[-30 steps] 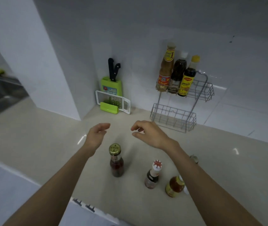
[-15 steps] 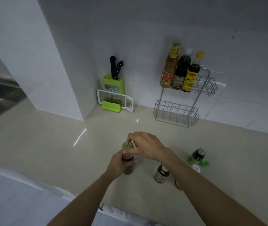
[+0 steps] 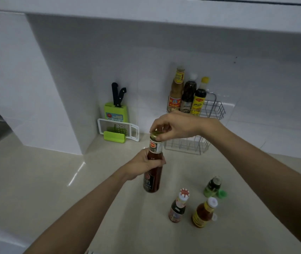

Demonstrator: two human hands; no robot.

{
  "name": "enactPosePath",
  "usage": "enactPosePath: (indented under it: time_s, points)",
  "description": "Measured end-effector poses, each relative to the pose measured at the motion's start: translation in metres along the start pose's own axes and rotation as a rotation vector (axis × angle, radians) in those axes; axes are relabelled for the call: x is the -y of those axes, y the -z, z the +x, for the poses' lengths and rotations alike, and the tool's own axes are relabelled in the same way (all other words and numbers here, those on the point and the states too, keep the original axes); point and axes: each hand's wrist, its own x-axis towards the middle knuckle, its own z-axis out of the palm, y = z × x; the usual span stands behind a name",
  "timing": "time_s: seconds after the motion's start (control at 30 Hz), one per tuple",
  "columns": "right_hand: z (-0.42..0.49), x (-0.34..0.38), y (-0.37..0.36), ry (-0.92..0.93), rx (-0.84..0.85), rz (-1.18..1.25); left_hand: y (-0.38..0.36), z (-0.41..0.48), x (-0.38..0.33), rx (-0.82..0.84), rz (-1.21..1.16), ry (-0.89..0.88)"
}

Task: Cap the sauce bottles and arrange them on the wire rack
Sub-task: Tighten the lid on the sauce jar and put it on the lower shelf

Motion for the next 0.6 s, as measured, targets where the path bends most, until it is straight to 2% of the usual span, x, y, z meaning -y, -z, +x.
enactPosePath:
  time_s: [0.17, 0.27, 0.33, 0.5, 0.6]
  points:
    - [-0.008, -0.007, -0.006, -0.046, -0.083, -0.124, -0.012, 0.010, -0.007, -0.121, -0.018, -0.029]
    - [-0.013, -0.010, -0.007, -0.045, -0.057, -0.117, -0.016, 0.012, -0.005, -0.155, 0.003, -0.008]
    - [-0.017, -0.011, -0.001, -0.058, 0.012, -0.081, -0.016, 0.012, -0.006, -0.107, 0.028, -0.007]
    - [-0.022, -0.015, 0.008, -0.004, 0.124, 0.072, -0.010, 0.008, -0.012, 0.143, -0.008, 0.026]
    - [-0.023, -0.015, 0.010, -0.007, 0.169, 0.116, -0.013, 0.007, -0.011, 0.167, -0.013, 0.040]
